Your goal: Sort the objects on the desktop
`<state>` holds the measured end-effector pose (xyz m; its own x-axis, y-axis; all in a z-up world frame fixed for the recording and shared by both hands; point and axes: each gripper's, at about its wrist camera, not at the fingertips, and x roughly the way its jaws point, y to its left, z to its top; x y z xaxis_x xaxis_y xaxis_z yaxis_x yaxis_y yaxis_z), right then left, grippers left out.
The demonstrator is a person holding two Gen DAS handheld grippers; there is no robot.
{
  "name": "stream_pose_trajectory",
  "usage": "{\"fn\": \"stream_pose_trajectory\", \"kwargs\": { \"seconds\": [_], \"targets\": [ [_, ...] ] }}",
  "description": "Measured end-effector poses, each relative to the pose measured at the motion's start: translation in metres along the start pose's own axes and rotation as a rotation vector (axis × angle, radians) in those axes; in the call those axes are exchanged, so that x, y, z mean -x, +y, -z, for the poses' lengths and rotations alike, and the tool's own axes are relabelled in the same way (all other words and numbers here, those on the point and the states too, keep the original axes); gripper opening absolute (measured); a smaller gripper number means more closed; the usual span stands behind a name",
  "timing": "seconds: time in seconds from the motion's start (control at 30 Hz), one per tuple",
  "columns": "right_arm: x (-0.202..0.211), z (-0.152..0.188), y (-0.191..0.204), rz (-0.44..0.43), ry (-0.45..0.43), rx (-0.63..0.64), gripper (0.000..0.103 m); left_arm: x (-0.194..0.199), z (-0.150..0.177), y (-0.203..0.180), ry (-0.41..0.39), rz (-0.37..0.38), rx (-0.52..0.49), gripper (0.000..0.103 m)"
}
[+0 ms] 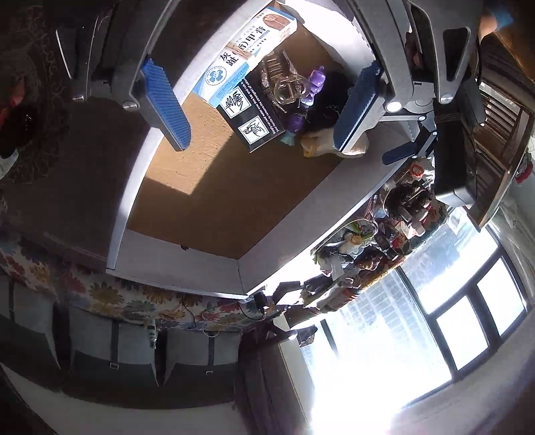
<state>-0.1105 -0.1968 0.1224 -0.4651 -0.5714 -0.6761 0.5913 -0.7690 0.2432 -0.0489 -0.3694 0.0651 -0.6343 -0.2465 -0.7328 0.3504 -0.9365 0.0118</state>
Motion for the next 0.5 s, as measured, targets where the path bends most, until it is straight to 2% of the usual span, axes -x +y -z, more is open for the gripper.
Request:
{"fn": "stream_pose_trajectory", "kwargs": {
  "seconds": [0.07,0.13,0.2,0.27,0.43,0.5],
  "targets": [
    [0.028,0.009,-0.022,0.059,-0.085,0.009,0.101,0.019,0.0,-0.011,-0.057,0.024,0.001,0.093],
    [0.052,0.027,-0.05,0.134,-0.145,0.011,0.102,0.038,0.001,-0.03,-0.101,0.054,-0.012,0.093],
    [0.07,0.052,-0.086,0.217,-0.168,0.0,0.103,0.056,0.004,-0.055,-0.133,0.098,-0.034,0.093],
    [0.083,0.085,-0.128,0.313,-0.154,-0.021,0.103,0.074,0.008,-0.085,-0.157,0.158,-0.064,0.093],
    [0.11,0.17,-0.237,0.509,-0.03,-0.15,0.103,0.109,0.026,-0.182,-0.179,0.335,-0.169,0.094],
    [0.126,0.199,-0.272,0.566,-0.001,-0.208,0.102,0.11,0.039,-0.224,-0.148,0.404,-0.214,0.103]
  ]
}}
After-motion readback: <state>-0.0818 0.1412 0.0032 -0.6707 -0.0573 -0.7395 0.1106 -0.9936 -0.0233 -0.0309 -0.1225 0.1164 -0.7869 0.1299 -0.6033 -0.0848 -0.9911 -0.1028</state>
